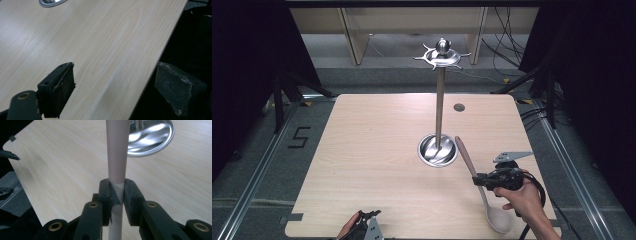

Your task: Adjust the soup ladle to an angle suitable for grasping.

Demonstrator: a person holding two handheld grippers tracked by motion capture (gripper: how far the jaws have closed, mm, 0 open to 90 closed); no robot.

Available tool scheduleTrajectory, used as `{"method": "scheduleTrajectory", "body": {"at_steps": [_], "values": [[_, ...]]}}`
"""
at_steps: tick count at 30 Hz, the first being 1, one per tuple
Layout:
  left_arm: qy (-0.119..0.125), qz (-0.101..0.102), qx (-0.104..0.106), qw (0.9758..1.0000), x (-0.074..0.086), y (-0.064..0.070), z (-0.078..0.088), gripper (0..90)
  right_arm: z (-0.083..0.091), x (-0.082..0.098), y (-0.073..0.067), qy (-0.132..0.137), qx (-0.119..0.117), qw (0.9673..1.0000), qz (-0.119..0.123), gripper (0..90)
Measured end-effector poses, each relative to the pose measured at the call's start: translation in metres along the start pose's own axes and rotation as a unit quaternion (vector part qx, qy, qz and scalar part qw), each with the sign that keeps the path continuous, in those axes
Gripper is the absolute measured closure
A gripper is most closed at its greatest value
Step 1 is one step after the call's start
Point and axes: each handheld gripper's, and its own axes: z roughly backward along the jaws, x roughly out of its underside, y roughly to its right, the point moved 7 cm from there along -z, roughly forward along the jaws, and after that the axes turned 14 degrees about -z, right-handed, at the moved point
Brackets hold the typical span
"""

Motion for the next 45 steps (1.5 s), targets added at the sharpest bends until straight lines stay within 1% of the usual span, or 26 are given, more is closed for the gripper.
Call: {"method": "scheduleTrajectory", "body": {"at_steps": [1, 4, 5, 6, 8, 9, 10, 12, 13, 14, 15, 16, 17, 20, 22, 23, 28, 32, 34, 36, 39, 40, 41, 43, 44, 45], "values": [[0.000, 0.001, 0.001, 1.0000, 0.000, 0.000, 0.000, 15.0, 0.003, 0.000, -0.002, 0.014, 0.000, 0.9999, 0.010, 77.8], [0.000, 0.000, 0.005, 1.0000, 0.000, 0.001, 0.000, 15.0, 0.008, 0.000, -0.004, 0.024, 0.006, 0.9997, 0.009, 77.8], [0.001, -0.001, 0.006, 1.0000, 0.000, 0.001, 0.000, 15.0, 0.012, 0.001, -0.007, 0.042, -0.014, 0.9990, 0.003, 77.9], [0.000, 0.000, 0.012, 0.9999, 0.000, 0.002, 0.001, 15.0, 0.012, 0.001, -0.007, 0.042, -0.014, 0.9990, 0.003, 77.9], [0.001, -0.001, 0.011, 0.9999, -0.001, 0.002, 0.001, 15.0, 0.016, 0.000, -0.008, 0.062, -0.024, 0.9978, -0.003, 77.8], [0.003, 0.003, 0.017, 0.9998, -0.001, 0.003, 0.000, 15.0, 0.020, 0.000, -0.008, 0.086, -0.029, 0.9959, 0.005, 77.8], [0.003, 0.003, 0.010, 0.9999, -0.001, 0.003, -0.001, 15.0, 0.020, 0.000, -0.008, 0.086, -0.029, 0.9959, 0.005, 77.8], [-0.008, -0.003, 0.014, 0.9999, 0.001, 0.002, 0.000, 15.0, 0.024, -0.001, -0.008, 0.100, -0.019, 0.9943, 0.030, 77.8], [-0.001, -0.002, 0.012, 0.9999, 0.000, 0.003, -0.001, 15.1, 0.030, 0.000, -0.015, 0.111, -0.028, 0.9931, 0.026, 77.8], [-0.001, -0.002, 0.012, 0.9999, 0.000, 0.003, -0.001, 15.1, 0.033, -0.002, -0.015, 0.123, -0.029, 0.9913, 0.035, 77.8], [-0.001, -0.002, 0.007, 1.0000, 0.000, 0.002, -0.002, 15.0, 0.035, -0.002, -0.019, 0.126, -0.040, 0.9910, 0.022, 77.8], [-0.002, -0.003, 0.008, 1.0000, 0.000, 0.003, -0.001, 15.0, 0.035, -0.002, -0.019, 0.126, -0.040, 0.9910, 0.022, 77.8], [-0.002, -0.002, 0.008, 1.0000, -0.001, 0.003, -0.001, 15.0, 0.037, -0.007, -0.019, 0.145, -0.051, 0.9878, 0.028, 77.8], [-0.001, -0.003, 0.009, 1.0000, -0.001, 0.003, -0.001, 15.0, 0.039, -0.009, -0.021, 0.146, -0.051, 0.9873, 0.037, 77.9], [0.000, -0.003, 0.004, 1.0000, -0.001, 0.002, -0.001, 15.0, 0.041, -0.016, -0.025, 0.164, -0.058, 0.9836, 0.048, 77.9], [0.000, -0.002, 0.007, 1.0000, -0.001, 0.003, 0.000, 15.0, 0.043, -0.018, -0.028, 0.170, -0.064, 0.9825, 0.043, 77.9], [-0.001, -0.003, 0.005, 1.0000, -0.001, 0.002, -0.001, 15.0, 0.047, -0.030, -0.034, 0.183, -0.064, 0.9797, 0.049, 77.9], [0.000, -0.004, 0.008, 1.0000, -0.001, 0.002, 0.000, 15.0, 0.049, -0.035, -0.036, 0.187, -0.056, 0.9792, 0.055, 77.8], [0.000, -0.003, 0.005, 1.0000, -0.001, 0.002, 0.000, 15.0, 0.052, -0.041, -0.035, 0.189, -0.034, 0.9790, 0.070, 77.8], [0.000, -0.003, 0.005, 1.0000, -0.001, 0.002, 0.000, 15.0, 0.052, -0.043, -0.036, 0.193, -0.037, 0.9778, 0.073, 77.8], [0.000, -0.002, 0.005, 1.0000, -0.001, 0.002, 0.000, 15.0, 0.056, -0.047, -0.035, 0.198, -0.022, 0.9769, 0.077, 77.8], [0.000, -0.002, 0.005, 1.0000, -0.001, 0.002, 0.000, 15.0, 0.058, -0.047, -0.036, 0.187, -0.022, 0.9790, 0.079, 77.8], [0.001, -0.001, 0.005, 1.0000, -0.001, 0.002, 0.000, 15.0, 0.060, -0.052, -0.034, 0.196, -0.014, 0.9760, 0.093, 77.8], [0.002, 0.001, 0.008, 1.0000, -0.001, 0.003, 0.000, 15.0, 0.060, -0.053, -0.036, 0.196, -0.016, 0.9766, 0.087, 77.8], [0.002, 0.001, 0.008, 1.0000, -0.001, 0.002, 0.000, 15.0, 0.061, -0.056, -0.035, 0.202, -0.007, 0.9745, 0.097, 77.8], [0.001, 0.000, 0.005, 1.0000, -0.001, 0.002, 0.000, 15.0, 0.063, -0.059, -0.037, 0.201, 0.002, 0.9749, 0.096, 77.8]]}}
